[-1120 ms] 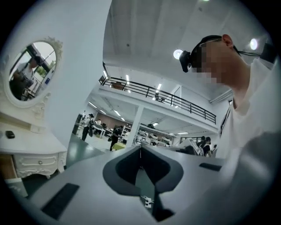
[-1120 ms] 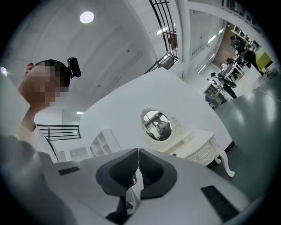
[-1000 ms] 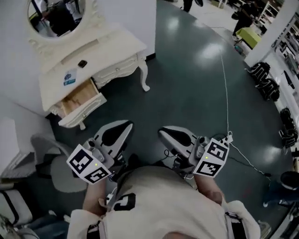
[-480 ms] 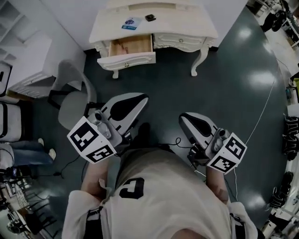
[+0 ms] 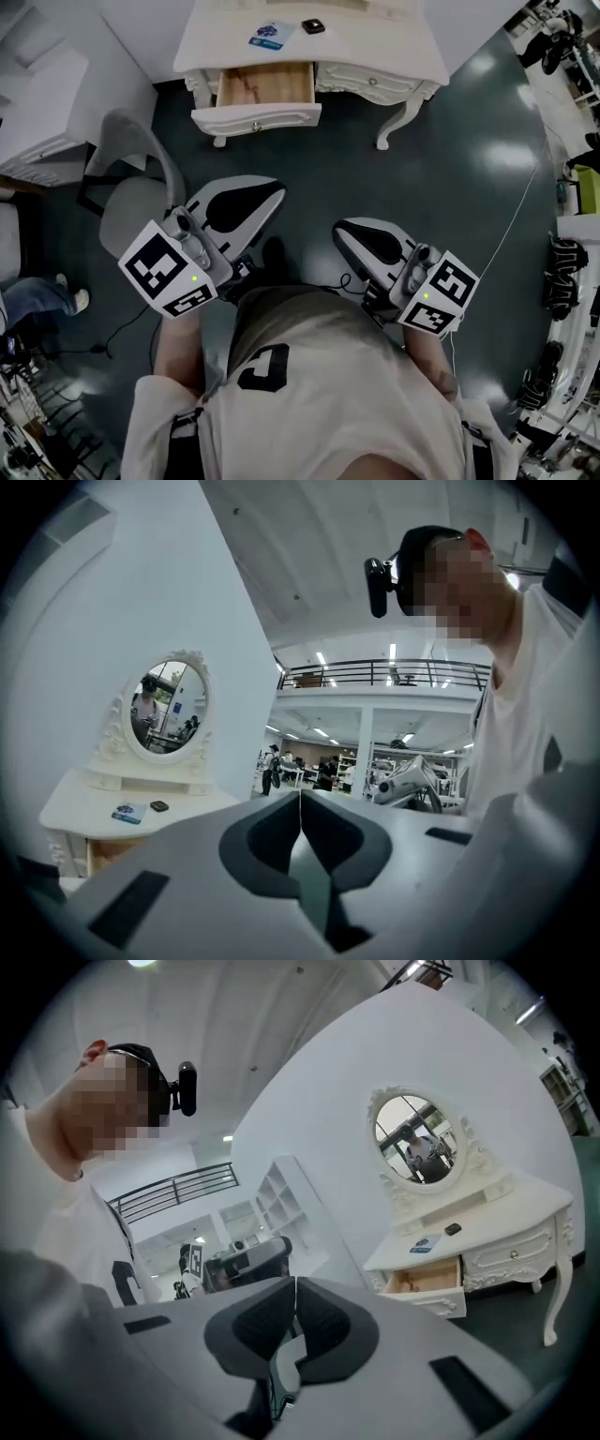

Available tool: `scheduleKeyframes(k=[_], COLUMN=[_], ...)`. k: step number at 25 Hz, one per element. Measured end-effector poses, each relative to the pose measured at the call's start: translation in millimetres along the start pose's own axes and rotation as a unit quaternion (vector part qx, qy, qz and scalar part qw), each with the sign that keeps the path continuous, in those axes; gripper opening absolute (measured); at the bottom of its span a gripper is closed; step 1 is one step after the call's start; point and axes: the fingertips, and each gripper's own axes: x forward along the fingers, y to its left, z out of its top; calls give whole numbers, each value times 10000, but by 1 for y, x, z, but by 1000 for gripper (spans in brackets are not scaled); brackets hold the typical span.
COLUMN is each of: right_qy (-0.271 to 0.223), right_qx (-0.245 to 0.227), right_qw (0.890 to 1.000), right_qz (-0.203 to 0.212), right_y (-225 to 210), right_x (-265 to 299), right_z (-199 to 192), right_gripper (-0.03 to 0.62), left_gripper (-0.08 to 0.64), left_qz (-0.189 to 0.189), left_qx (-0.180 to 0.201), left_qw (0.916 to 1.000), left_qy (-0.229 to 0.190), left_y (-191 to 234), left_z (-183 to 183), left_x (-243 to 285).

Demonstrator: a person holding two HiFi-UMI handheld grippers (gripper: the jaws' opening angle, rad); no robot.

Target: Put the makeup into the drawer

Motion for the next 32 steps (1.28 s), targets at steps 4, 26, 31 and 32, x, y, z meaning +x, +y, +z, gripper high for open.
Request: scheduleKeyframes(k=[4,26,31,32], right_qy=[158,689,554,534], right_qx=[40,307,672,727], right_qw=[9998,9969,9959,9957], right_qz=[-128,-224,-249,-213], right_y=[-15,-67,-110,-119], right_x=[48,162,163,164], right_z=[3,24,34,38], right_gripper=[28,28,28,28], left_gripper=[58,58,58,58], left_qz=[-493,-214,-252,-243], left_qx=[-21,-738,-816,-842], left_qw=[9988,9965,9963,9961], left_qy=[-44,-328,-95,-44], left_y=[26,120,131,134], left_z=[4,17,11,10], left_x=[0,-16,22,32])
